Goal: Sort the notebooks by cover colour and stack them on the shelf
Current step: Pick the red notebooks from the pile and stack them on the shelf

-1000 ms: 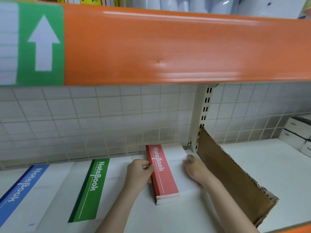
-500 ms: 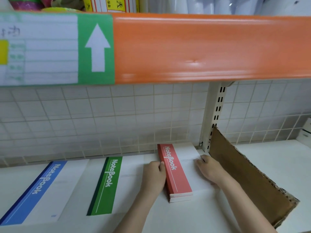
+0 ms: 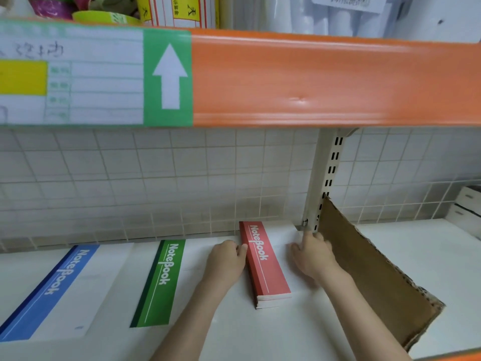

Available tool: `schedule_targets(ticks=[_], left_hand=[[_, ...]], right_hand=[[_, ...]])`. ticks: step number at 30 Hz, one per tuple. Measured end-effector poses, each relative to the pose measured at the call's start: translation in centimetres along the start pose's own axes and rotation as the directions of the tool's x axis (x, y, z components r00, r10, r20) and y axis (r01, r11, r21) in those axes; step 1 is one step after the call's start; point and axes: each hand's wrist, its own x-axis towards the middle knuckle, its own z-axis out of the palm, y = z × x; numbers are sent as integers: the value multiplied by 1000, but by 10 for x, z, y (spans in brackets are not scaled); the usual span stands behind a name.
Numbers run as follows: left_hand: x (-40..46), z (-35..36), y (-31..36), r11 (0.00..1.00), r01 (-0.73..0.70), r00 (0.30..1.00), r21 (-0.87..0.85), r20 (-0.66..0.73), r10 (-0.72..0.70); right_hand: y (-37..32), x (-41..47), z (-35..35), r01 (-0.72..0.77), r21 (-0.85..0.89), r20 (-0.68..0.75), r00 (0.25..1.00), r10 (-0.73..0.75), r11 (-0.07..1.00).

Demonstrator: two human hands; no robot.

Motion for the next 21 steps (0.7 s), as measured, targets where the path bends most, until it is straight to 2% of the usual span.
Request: schedule_targets(ticks=[4,9,14,19,21], left_hand=[[-4,-19,-9,984,-52,994,171,-89,68],[-17,-58,-36,953,-16,985,301,-158,66],[-38,-112,-85,929,105,976,354,-217,-28],[-72,-170,-150,891,213,976,400,-127,-177],[-90,-194,-174,876,274,961,396,-137,-239]], right_hand=[[-32,-10,4,139,-129,-80,985,-150,982],[-88,-27,24,321,-134,15,947,-322,938],[-147,-46,51,493,-116,133,868,-478,862],[-211,-75,81,603,-56,245,781,-574,796],[-238,-87,92,646,-35,269,741,-615,763]])
